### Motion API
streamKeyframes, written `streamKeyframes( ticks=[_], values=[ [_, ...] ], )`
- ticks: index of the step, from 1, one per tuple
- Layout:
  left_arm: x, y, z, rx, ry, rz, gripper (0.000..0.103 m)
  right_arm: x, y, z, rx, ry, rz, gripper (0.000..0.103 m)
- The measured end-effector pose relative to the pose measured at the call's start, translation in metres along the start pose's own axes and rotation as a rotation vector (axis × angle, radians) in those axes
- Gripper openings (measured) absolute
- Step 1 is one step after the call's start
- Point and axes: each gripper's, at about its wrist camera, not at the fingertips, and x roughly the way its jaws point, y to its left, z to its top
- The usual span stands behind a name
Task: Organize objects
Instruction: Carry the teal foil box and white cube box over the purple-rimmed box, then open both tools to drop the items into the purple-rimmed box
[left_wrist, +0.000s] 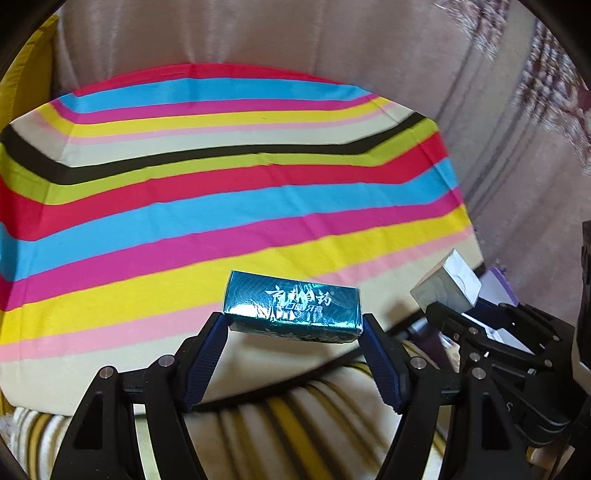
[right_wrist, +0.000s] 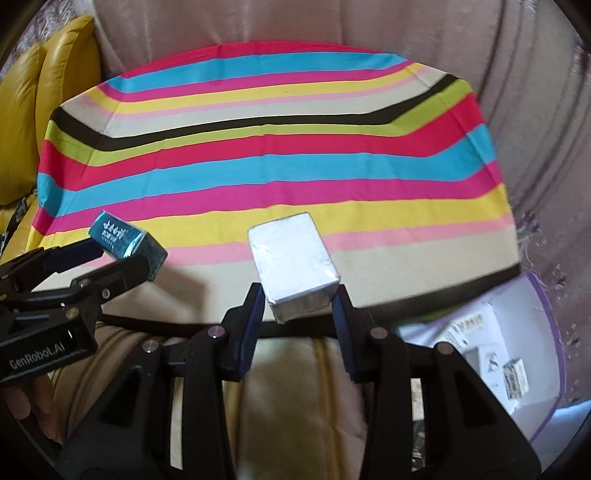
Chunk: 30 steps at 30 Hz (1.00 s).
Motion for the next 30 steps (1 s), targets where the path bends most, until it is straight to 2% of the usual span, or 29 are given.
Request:
streamKeyframes(
  ticks=[15, 30],
  values=[
    [0.006, -0.106, -0.022, 0.135, 0.087, -0.126, 0.073, -0.042, -0.087, -0.043, 0.132, 0.004, -0.107, 0.042],
    [0.034, -0.199, -0.036, 0.28, 0.171, -0.162, 0.073, -0.057, -0.182, -0.088, 0.294, 0.041, -0.208, 0.042]
  ],
)
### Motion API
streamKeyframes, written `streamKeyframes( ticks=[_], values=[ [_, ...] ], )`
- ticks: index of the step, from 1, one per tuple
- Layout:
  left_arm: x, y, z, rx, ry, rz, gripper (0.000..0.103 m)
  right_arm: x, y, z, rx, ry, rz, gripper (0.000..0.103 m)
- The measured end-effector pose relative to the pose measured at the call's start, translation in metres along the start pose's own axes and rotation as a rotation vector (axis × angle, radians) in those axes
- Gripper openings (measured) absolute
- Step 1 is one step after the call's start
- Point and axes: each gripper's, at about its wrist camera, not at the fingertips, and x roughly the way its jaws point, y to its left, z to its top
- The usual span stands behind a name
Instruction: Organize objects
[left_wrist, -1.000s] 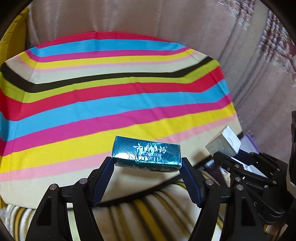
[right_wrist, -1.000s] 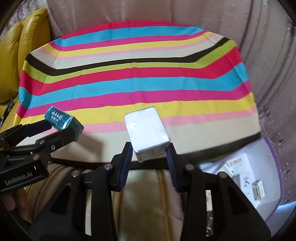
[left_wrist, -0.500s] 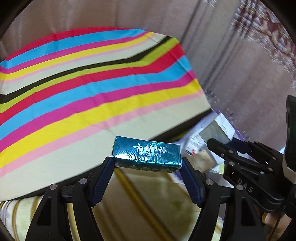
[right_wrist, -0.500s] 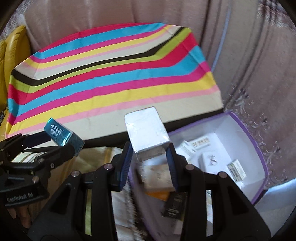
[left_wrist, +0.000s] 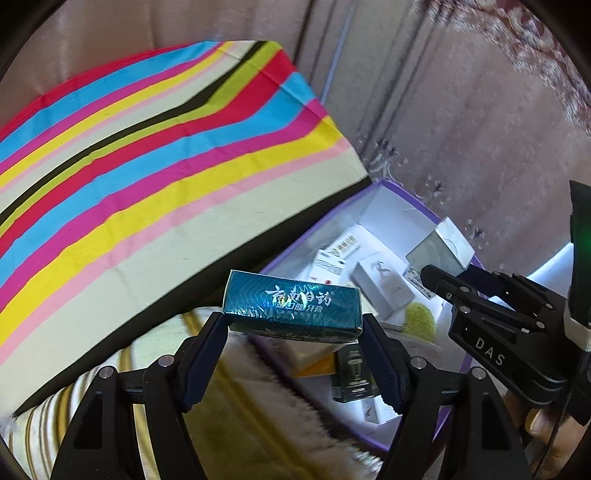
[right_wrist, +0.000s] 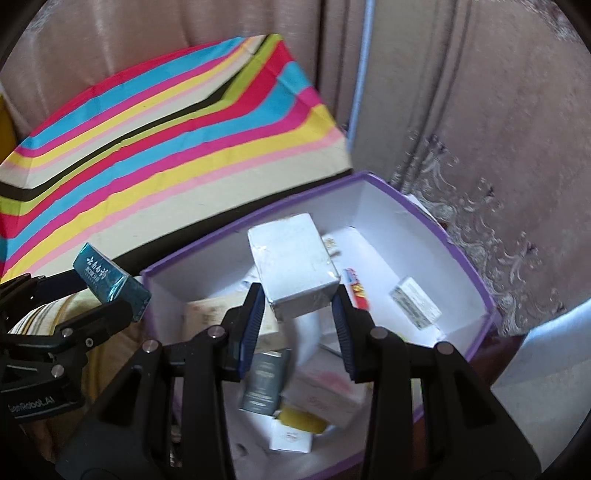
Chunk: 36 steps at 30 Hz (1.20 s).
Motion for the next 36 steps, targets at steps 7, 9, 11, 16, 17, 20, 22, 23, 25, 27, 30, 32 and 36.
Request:
streamKeyframes(
  ticks=[7, 9, 11, 16, 17, 20, 22, 23, 25, 27, 30, 32, 36],
  values=[
    [0.015, -0.022, 0.006, 0.028, 0.029, -0.024, 0.074, 0.008, -0.033, -0.004, 0.055, 0.022, -0.038, 0.042],
    [0.019, -0.027, 0.008, 0.033, 0.038, -0.035, 0.074, 0.01, -0.038, -0.005, 0.061, 0.027, -0.045, 0.042],
    [0.022, -0.029, 0.007, 0.031, 0.05, -0.047, 0.077, 0.011, -0.043, -0.007, 0.068, 0.032, -0.055, 0.042],
    [0.02, -0.026, 0.004, 0.009, 0.06, -0.06, 0.081, 0.011, -0.05, -0.011, 0.082, 0.046, -0.067, 0.046],
    [0.019, -0.023, 0.002, -0.002, 0.065, -0.066, 0.083, 0.011, -0.051, -0.011, 0.083, 0.05, -0.068, 0.049],
    [0.017, -0.018, -0.007, -0.032, 0.093, -0.078, 0.085, 0.006, -0.049, -0.013, 0.083, 0.049, -0.073, 0.065],
    [0.015, -0.014, -0.015, -0.063, 0.118, -0.102, 0.085, 0.002, -0.049, -0.014, 0.079, 0.046, -0.077, 0.074],
    [0.014, -0.011, -0.021, -0.084, 0.133, -0.1, 0.085, 0.0, -0.048, -0.015, 0.079, 0.048, -0.082, 0.075],
    [0.014, -0.006, -0.03, -0.11, 0.162, -0.096, 0.085, -0.004, -0.048, -0.017, 0.082, 0.058, -0.09, 0.078],
    [0.006, -0.003, -0.036, -0.125, 0.141, -0.105, 0.085, -0.006, -0.048, -0.019, 0.081, 0.071, -0.09, 0.079],
    [-0.006, -0.003, -0.04, -0.137, 0.11, -0.095, 0.086, -0.011, -0.048, -0.023, 0.082, 0.08, -0.091, 0.08],
    [-0.008, -0.005, -0.042, -0.135, 0.103, -0.087, 0.087, -0.014, -0.048, -0.026, 0.084, 0.085, -0.09, 0.08],
    [-0.005, 0.0, -0.04, -0.168, 0.115, -0.122, 0.091, -0.015, -0.047, -0.03, 0.084, 0.094, -0.086, 0.08]
  ],
)
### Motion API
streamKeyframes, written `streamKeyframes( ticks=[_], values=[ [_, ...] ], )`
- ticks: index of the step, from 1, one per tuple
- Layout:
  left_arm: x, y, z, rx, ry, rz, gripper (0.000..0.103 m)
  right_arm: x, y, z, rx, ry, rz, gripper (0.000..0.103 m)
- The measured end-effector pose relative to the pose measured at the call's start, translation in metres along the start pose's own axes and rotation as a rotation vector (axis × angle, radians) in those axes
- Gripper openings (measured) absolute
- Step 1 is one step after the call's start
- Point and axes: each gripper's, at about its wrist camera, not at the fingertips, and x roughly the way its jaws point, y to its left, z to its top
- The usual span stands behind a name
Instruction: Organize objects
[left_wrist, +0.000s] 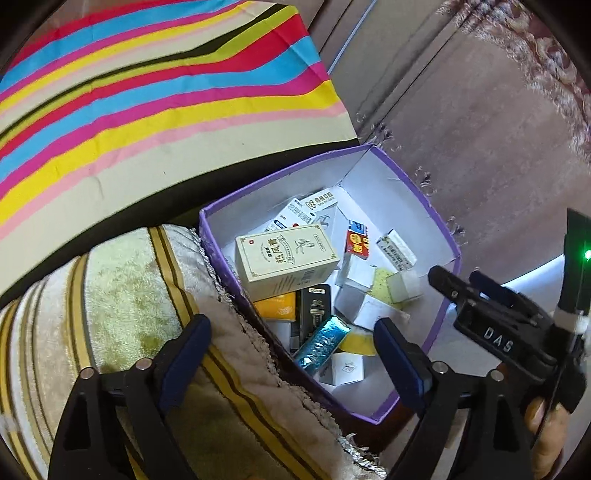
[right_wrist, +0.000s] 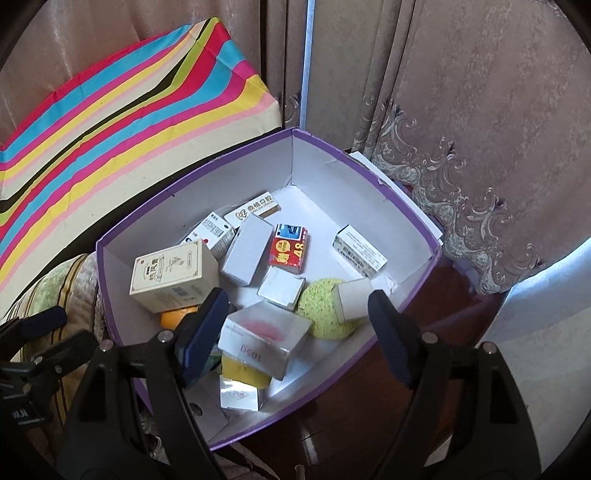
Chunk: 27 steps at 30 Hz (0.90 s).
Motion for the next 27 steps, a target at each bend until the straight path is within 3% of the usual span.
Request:
streamKeyframes(
  ticks=[4, 27],
  values=[
    [0.0005, 0.003, 0.0004, -0.005, -0.005, -0.05, 0.098, 0.0014, 0.0013, -0.0008, 0.003, 0.005, 0.005, 0.08],
    [0.0048, -0.0006, -0.0019, 0.02, 0.005, -0.028, 0.1, 0.0088, 0.0077, -0.0043, -0.007, 0.029, 0.017, 0.081]
  ],
)
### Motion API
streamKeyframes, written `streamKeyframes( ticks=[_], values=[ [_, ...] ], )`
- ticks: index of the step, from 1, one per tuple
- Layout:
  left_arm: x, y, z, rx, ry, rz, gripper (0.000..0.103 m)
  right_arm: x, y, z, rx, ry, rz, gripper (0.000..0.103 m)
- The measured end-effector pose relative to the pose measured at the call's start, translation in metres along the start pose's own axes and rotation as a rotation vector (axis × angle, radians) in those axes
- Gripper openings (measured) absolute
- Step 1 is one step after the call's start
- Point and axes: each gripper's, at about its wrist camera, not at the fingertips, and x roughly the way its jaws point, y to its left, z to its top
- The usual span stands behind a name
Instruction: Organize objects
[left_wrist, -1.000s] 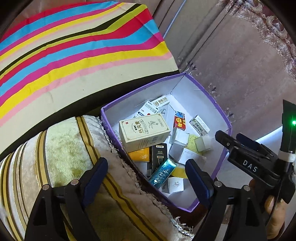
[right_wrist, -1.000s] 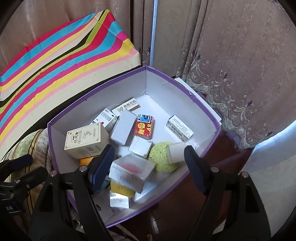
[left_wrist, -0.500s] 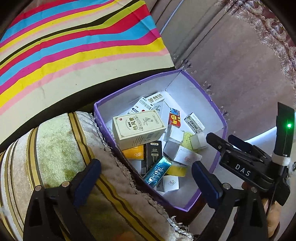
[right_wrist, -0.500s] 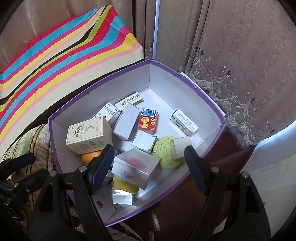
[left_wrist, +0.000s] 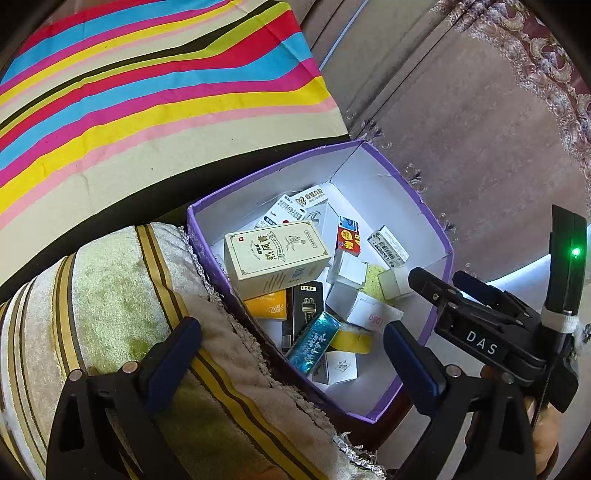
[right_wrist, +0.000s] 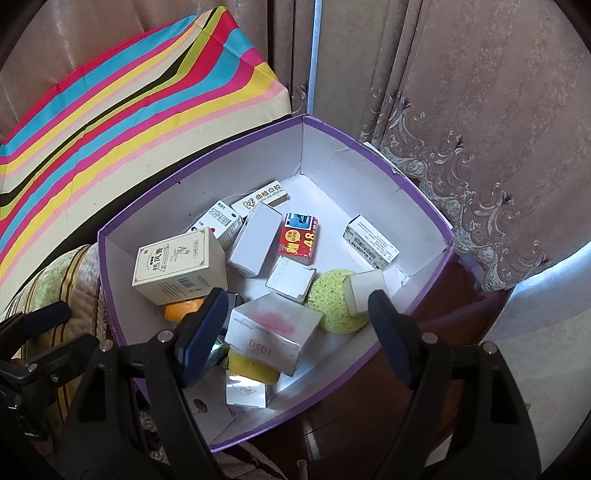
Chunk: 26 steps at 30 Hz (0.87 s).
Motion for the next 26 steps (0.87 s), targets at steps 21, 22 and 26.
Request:
streamKeyframes(
  ticks=[21, 22, 26],
  values=[
    [0.004, -0.0005, 0.0028, 0.003, 0.01, 0.003, 0.103, 0.0026, -0.001, -0.0008, 0.007, 0.017, 0.014, 0.081],
    [0.0043, -0.0009, 0.003, 0.003, 0.01, 0.003, 0.103, 0.0028, -0.0009, -0.0009, 0.007, 0.017, 0.013, 0.081],
    [0.0044, -0.001, 0.003, 0.009, 0.007, 0.001, 0.103, 0.0028, -0.0002, -0.0011, 0.007, 0.017, 0.013, 0.081]
  ],
)
